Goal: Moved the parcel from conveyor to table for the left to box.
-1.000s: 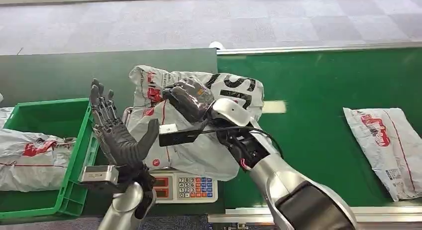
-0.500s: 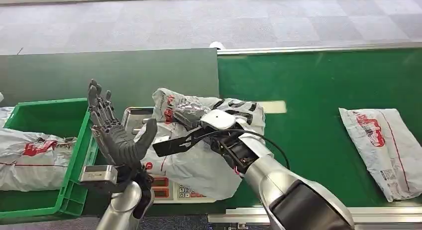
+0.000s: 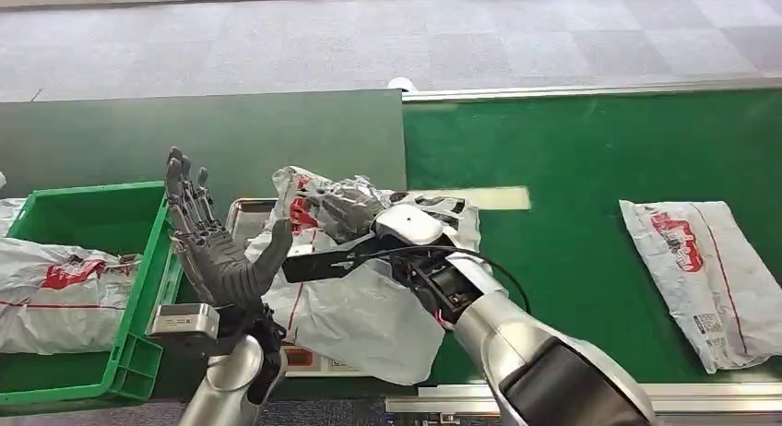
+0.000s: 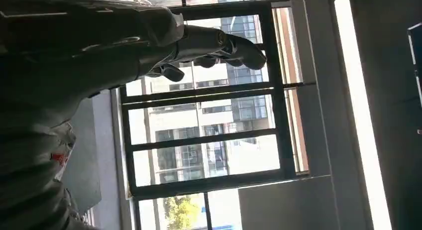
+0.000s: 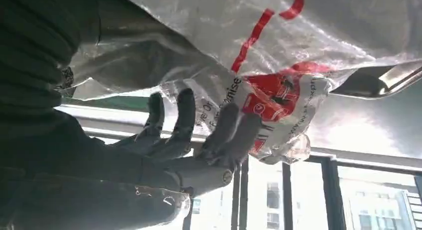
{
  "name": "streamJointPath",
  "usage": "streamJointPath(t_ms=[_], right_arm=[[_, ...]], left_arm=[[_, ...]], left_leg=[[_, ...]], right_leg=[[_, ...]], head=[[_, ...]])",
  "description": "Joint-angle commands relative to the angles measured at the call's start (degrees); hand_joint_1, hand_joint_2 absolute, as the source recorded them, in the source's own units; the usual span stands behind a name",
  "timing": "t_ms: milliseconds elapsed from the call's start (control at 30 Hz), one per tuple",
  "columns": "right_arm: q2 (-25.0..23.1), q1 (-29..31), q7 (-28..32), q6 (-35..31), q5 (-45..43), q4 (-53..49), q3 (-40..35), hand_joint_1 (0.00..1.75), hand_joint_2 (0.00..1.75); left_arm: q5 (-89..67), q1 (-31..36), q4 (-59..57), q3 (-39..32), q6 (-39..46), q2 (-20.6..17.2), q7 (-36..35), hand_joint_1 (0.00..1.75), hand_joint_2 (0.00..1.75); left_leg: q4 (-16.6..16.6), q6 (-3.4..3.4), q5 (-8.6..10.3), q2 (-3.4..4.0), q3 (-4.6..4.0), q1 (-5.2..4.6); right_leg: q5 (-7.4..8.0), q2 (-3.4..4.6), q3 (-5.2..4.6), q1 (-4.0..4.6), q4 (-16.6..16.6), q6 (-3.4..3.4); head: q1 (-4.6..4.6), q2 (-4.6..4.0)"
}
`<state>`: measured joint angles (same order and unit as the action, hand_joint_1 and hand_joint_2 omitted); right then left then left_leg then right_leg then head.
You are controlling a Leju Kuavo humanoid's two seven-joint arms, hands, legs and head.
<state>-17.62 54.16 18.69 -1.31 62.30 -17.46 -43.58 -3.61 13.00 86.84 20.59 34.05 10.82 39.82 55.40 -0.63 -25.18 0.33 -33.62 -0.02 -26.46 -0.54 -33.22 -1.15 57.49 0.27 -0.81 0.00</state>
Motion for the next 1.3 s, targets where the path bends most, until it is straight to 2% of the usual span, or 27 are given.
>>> streamJointPath(t_ms=[33, 700, 867, 1000, 1133, 1167, 1300], right_arm=[[2.17, -0.64, 2.51, -4.21, -6.72, -0.47, 7.51, 0.0, 1.75], [2.17, -0.64, 2.51, -4.21, -6.72, -0.47, 7.51, 0.0, 1.75], [3.57, -5.31, 5.35, -6.47, -14.04, -2.16, 13.94, 0.0, 1.75], [5.53, -8.68, 10.82, -5.97, -20.7, -5.04, 19.22, 0.0, 1.75], [6.86, -9.93, 13.52, -8.31, -23.14, -6.87, 21.59, 0.0, 1.75], [6.32, -11.06, 19.1, -6.19, -34.33, -9.7, 32.11, 0.0, 1.75], [7.02, -10.91, 19.43, -5.56, -35.4, -10.21, 33.06, 0.0, 1.75]], left_arm=[[-0.04, 1.17, -3.12, -0.22, 0.2, -0.51, 0.18, 0.0, 1.75], [-0.04, 1.17, -3.12, -0.22, 0.2, -0.51, 0.18, 0.0, 1.75], [-0.01, 1.48, -3.24, -0.94, 0.39, -0.68, 0.18, 0.0, 1.75], [0.15, 1.26, -3.6, -2.36, -1.84, -0.1, 0.18, 0.0, 1.75], [-0.21, 1.24, -3.57, -2.64, -2.41, 0.09, 0.18, 0.0, 1.75], [-0.04, 1.19, -4.19, -2.46, -3.76, -0.29, 0.18, 0.0, 1.75], [-0.07, 1.04, -4.19, -2.42, -3.77, -0.33, 0.18, 0.0, 1.75]], left_leg=[[-0.01, -0.01, 0.0, -0.18, 0.07, 0.12], [0.0, 0.0, 0.0, -0.1, 0.02, 0.04], [-0.03, -0.01, 0.01, -0.19, 0.08, 0.1], [-0.06, 0.0, 0.0, -0.22, 0.13, 0.14], [-0.01, 0.0, 0.01, -0.22, 0.06, 0.08], [-0.01, 0.0, 0.01, -0.3, 0.07, 0.13], [0.02, 0.01, 0.01, -0.21, -0.01, 0.04]], right_leg=[[0.0, -0.12, 0.18, 0.12, -0.12, -0.05], [-0.01, -0.06, 0.07, 0.04, -0.04, -0.03], [0.0, -0.13, 0.2, 0.1, -0.13, -0.04], [0.01, -0.15, 0.28, 0.14, -0.21, -0.04], [-0.01, -0.16, 0.17, 0.08, -0.1, -0.03], [-0.01, -0.22, 0.24, 0.13, -0.16, -0.04], [-0.01, -0.14, 0.09, 0.04, -0.05, -0.02]], head=[[0.0, 0.0], [0.0, 0.0], [0.02, 0.0], [0.02, 0.0], [0.02, 0.0], [0.0, 0.0], [0.02, 0.0]])
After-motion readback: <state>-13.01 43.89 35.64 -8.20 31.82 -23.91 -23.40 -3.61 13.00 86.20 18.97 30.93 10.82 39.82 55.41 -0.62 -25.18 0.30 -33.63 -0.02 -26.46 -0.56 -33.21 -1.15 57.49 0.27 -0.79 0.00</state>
